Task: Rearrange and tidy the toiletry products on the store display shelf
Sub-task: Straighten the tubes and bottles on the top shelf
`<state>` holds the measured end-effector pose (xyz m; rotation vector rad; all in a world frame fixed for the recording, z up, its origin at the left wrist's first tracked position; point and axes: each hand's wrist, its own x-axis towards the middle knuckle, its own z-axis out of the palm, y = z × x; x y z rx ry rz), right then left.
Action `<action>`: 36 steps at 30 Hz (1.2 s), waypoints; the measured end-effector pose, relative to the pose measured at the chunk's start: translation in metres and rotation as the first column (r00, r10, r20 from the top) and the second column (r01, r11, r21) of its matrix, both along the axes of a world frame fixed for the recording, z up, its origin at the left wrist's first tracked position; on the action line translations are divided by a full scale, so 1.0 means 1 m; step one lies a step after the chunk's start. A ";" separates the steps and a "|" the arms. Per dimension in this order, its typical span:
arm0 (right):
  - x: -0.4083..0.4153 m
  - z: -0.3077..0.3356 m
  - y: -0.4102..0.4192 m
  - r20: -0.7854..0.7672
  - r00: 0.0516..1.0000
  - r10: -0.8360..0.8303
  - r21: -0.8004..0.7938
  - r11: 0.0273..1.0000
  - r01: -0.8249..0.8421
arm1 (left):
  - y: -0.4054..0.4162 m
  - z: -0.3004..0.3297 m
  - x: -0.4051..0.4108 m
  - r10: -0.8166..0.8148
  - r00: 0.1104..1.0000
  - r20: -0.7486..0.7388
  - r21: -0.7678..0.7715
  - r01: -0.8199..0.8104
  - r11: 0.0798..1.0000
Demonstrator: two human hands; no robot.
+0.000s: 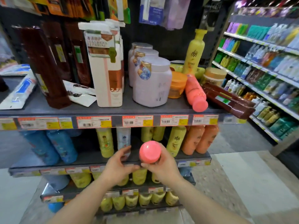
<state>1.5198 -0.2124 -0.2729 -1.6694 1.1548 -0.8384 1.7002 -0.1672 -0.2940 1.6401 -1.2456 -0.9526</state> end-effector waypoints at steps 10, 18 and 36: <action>0.023 -0.034 -0.045 -0.023 1.000 -0.006 -0.066 0.998 0.004 | 0.040 -0.041 0.027 0.187 0.961 -0.206 0.104 -0.169 0.980; 0.054 -0.045 -0.082 -0.134 0.991 -0.017 0.018 1.000 0.019 | 0.064 -0.049 0.059 0.256 0.945 -0.202 0.172 -0.223 0.959; 0.056 -0.066 -0.091 -0.136 0.990 -0.029 0.110 0.993 0.044 | 0.029 -0.029 0.065 0.217 0.959 -0.185 0.107 -0.200 0.974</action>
